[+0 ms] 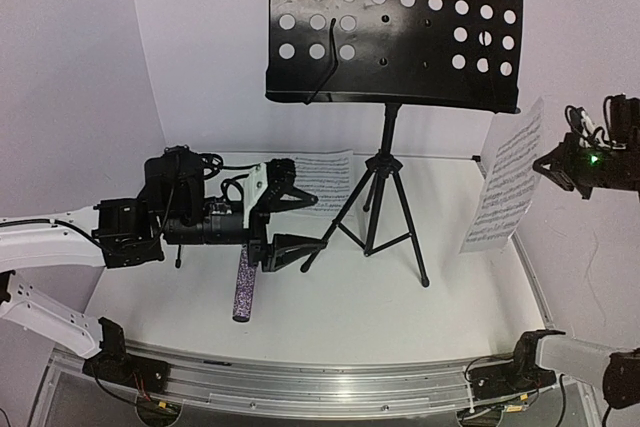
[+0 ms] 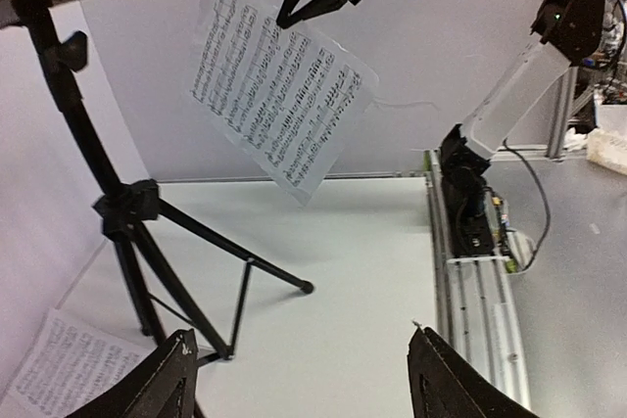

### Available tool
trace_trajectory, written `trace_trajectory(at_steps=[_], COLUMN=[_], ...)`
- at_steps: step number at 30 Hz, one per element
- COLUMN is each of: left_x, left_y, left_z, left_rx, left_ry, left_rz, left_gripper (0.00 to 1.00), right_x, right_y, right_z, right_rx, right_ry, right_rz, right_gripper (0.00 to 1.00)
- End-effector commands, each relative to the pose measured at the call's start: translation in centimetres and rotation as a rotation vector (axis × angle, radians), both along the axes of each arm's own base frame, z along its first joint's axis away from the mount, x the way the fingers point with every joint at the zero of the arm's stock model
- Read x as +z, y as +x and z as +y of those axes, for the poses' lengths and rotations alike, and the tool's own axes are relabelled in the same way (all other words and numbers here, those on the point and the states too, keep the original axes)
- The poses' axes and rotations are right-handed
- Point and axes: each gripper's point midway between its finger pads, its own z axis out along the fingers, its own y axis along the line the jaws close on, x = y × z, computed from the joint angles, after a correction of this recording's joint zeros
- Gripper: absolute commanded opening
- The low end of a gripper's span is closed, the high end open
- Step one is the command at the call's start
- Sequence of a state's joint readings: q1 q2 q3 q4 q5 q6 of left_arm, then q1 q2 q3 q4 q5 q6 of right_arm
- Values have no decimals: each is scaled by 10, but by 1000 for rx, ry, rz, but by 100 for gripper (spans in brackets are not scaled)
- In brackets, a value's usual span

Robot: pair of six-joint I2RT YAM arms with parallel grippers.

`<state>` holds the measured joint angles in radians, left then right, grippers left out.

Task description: Pack up the instrument practice props

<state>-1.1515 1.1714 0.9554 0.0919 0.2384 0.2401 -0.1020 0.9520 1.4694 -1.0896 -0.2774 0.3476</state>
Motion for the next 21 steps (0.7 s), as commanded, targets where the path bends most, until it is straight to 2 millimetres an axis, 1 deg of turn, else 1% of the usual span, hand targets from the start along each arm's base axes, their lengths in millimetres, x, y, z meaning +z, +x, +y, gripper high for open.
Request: trace_trajectory(at_steps=[1, 3, 5, 6, 8, 10, 13, 14, 16, 18, 21], left_x=[-6, -5, -1, -1, -2, -9, -26, -26, -19, -11, 6], left_y=[-23, -30, -38, -41, -49, -55, -62, -66, -77, -88, -102], left_z=[-8, -9, -11, -12, -13, -15, -19, -20, -25, -34, -48], left_rx=[-131, -169, -214, -232, -278, -317, -357, -392, -446, -492, -576], left_ry=[-12, -35, -58, -65, -70, -65, -39, -45, -57, -57, -73], left_rz=[170, 219, 279, 315, 375, 421, 515, 536, 574, 602, 652], left_gripper=[75, 78, 81, 82, 83, 83, 85, 86, 88, 89, 92], right_x=[-4, 9, 27, 35, 51, 59, 67, 70, 79, 83, 87], right_y=[-91, -125, -153, -165, -184, -194, -203, -206, -212, -212, -209], right_z=[56, 75, 97, 105, 113, 118, 124, 125, 129, 129, 129], right_rx=[186, 283, 408, 460, 520, 558, 612, 634, 684, 700, 706], right_ry=[277, 360, 465, 509, 550, 583, 637, 646, 648, 646, 630], right_rz=[232, 236, 204, 177, 98, 52, 9, -15, -63, -85, -109], right_gripper=[0, 0, 0, 0, 0, 0, 0, 0, 0, 0, 0])
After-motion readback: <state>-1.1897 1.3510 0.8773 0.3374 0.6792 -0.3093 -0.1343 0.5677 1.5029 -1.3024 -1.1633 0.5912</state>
